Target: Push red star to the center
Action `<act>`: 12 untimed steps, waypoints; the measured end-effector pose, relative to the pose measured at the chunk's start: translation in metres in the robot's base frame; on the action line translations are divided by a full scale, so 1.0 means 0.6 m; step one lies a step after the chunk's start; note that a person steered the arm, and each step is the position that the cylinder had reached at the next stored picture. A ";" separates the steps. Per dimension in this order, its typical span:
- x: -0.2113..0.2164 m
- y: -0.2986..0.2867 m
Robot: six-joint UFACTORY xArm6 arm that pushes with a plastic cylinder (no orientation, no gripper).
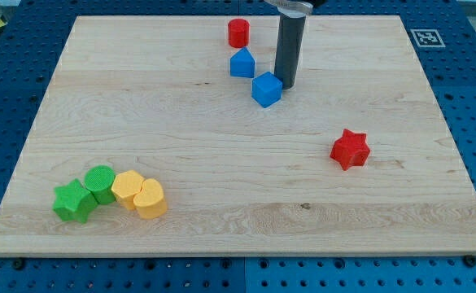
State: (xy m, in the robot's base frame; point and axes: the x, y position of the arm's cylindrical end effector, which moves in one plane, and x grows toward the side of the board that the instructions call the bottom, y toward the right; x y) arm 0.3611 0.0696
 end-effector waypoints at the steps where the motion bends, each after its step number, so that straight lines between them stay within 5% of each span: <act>1: 0.001 0.090; 3: 0.152 0.235; 4: 0.246 0.227; 12: 0.173 -0.008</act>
State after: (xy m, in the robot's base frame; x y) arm 0.4648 0.0645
